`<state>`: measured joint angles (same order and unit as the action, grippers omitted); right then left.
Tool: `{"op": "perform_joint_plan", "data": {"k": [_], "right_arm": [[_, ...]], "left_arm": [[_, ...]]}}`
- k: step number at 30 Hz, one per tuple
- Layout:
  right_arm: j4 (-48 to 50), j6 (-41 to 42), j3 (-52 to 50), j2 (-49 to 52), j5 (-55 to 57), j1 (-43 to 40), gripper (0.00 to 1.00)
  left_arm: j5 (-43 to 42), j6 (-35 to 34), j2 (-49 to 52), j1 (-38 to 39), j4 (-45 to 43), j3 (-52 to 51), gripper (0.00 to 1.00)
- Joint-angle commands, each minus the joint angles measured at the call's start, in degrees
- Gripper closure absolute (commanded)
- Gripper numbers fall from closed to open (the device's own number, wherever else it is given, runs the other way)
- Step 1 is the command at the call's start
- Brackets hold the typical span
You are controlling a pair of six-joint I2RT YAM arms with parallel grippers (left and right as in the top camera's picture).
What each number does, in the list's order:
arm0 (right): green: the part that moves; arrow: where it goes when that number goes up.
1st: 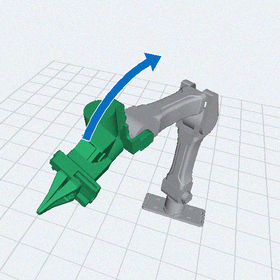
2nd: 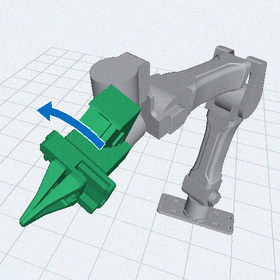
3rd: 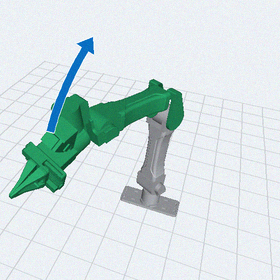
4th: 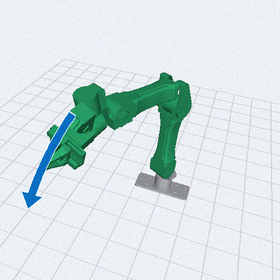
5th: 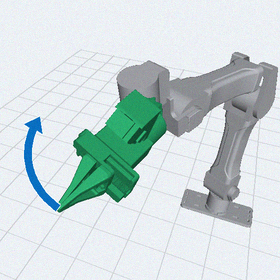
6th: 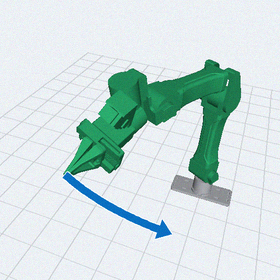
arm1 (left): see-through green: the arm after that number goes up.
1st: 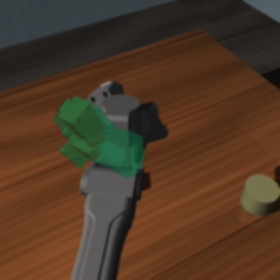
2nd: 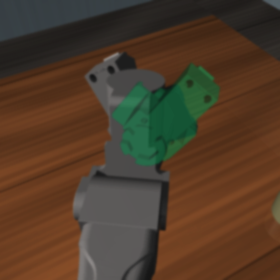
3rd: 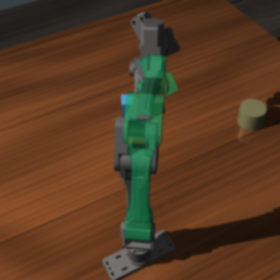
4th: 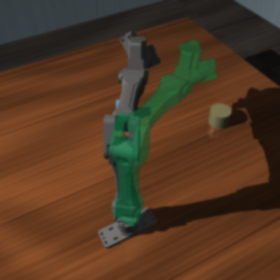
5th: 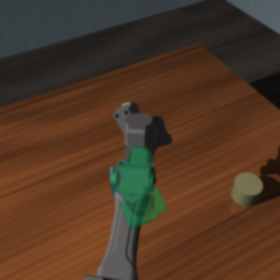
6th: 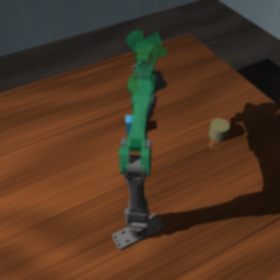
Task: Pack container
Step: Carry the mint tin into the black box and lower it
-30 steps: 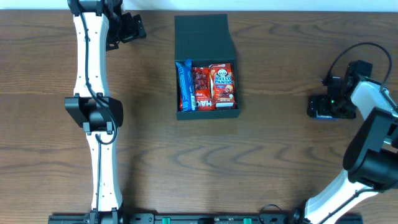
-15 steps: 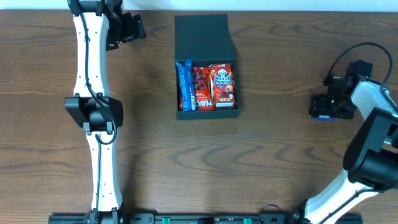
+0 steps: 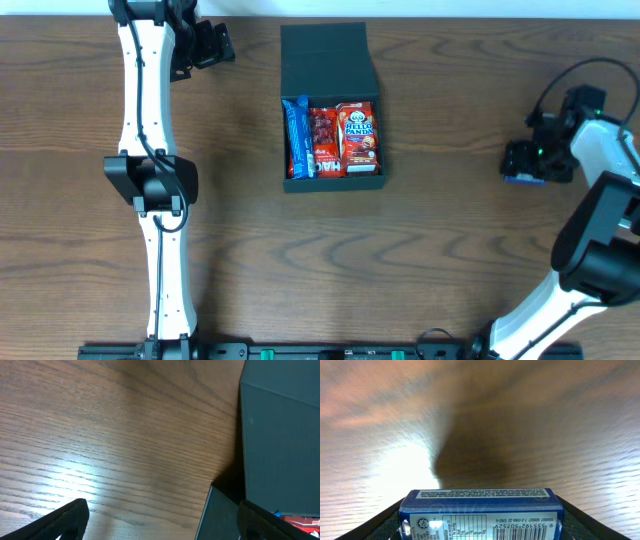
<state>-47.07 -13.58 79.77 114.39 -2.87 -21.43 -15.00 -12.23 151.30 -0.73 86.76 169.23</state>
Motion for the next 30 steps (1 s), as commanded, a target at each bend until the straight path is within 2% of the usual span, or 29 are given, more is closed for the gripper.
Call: {"op": "perform_joint_plan", "data": {"k": [1, 7, 16, 25, 30], "right_arm": [[-1.25, 1.16, 4.92, 0.37, -1.88, 1.66, 0.27], [-4.48, 1.18, 13.35, 0.37, -1.92, 8.02, 0.28], [-4.11, 4.0, 22.01, 0.37, -2.16, 24.7, 0.28], [0.28, 10.69, 23.34, 0.46, -2.54, 41.81, 0.29], [2.32, 17.14, 23.34, 1.7, -2.51, 48.0, 0.28]], "left_arm": [[-0.02, -0.66, -0.59, 0.09, 0.26, 1.18, 0.05], [0.0, -0.63, -0.59, 0.09, 0.81, 1.18, 0.05], [0.17, 0.31, -0.57, 0.07, 3.69, 1.18, 0.05], [0.63, 1.79, -0.59, 0.07, 7.89, 1.18, 0.04], [0.61, 1.95, -0.59, -0.11, 9.03, 1.18, 0.05]]}}
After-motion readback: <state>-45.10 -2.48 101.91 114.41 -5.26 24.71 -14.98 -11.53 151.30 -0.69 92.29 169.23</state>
